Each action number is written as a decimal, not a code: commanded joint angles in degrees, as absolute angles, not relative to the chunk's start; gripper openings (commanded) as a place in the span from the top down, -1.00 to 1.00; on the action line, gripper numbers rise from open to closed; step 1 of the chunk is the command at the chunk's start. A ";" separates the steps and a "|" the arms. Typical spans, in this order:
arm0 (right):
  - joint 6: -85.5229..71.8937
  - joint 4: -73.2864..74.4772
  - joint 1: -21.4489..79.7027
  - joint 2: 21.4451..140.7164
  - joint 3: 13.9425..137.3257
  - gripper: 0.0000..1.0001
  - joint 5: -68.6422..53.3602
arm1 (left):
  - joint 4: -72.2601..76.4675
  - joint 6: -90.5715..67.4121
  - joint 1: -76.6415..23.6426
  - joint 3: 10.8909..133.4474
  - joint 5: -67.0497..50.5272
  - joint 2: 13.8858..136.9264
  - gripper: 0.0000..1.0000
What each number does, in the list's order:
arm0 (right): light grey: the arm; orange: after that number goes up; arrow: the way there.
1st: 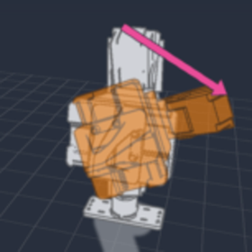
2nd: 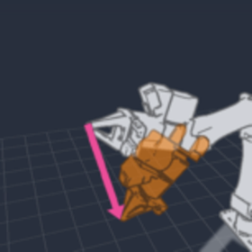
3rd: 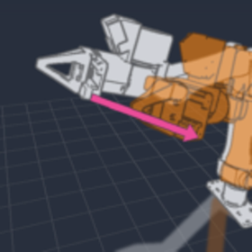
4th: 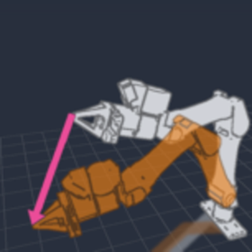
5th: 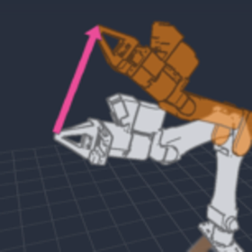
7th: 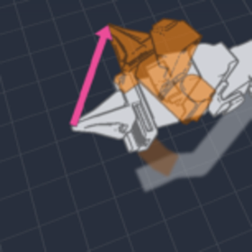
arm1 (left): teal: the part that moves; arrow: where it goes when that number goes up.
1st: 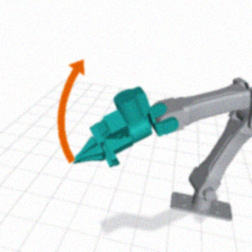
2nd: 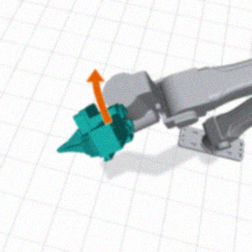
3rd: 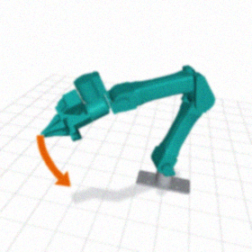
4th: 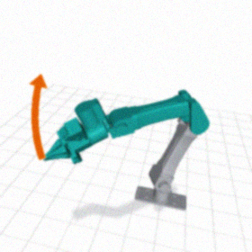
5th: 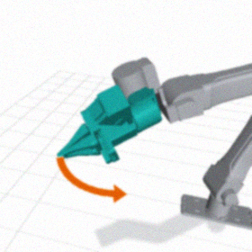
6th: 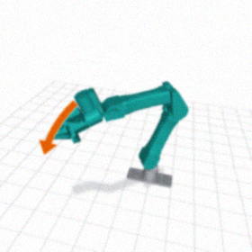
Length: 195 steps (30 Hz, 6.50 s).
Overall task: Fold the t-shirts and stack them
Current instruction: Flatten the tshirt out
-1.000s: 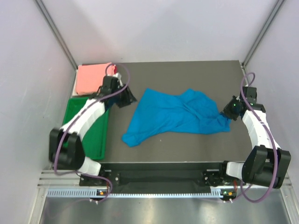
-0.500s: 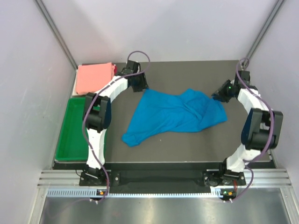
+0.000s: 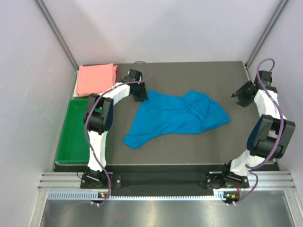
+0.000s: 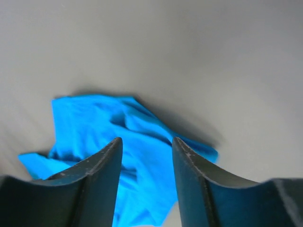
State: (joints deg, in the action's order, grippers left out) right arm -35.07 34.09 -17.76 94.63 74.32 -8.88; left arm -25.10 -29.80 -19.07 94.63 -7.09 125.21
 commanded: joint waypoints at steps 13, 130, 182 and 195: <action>-28.74 26.37 -17.93 89.47 60.39 0.26 -8.26 | -23.20 -28.92 -19.69 84.38 -7.73 121.82 0.18; -25.84 25.83 -9.14 87.90 54.93 1.00 -1.58 | -26.10 -29.18 -19.95 79.63 1.30 118.30 0.18; -27.51 26.11 -9.67 63.19 54.32 1.00 -16.87 | -19.86 -2.38 -19.25 100.70 -13.02 126.55 -0.06; -27.25 24.87 -9.49 64.60 55.37 1.00 -17.49 | -22.33 -3.95 -19.25 104.34 -9.66 131.32 0.06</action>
State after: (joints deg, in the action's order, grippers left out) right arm -28.08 28.25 -9.85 64.77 54.26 -16.93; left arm -21.32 -4.34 -19.22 104.57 -9.45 132.07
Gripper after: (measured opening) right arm 0.007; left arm 0.475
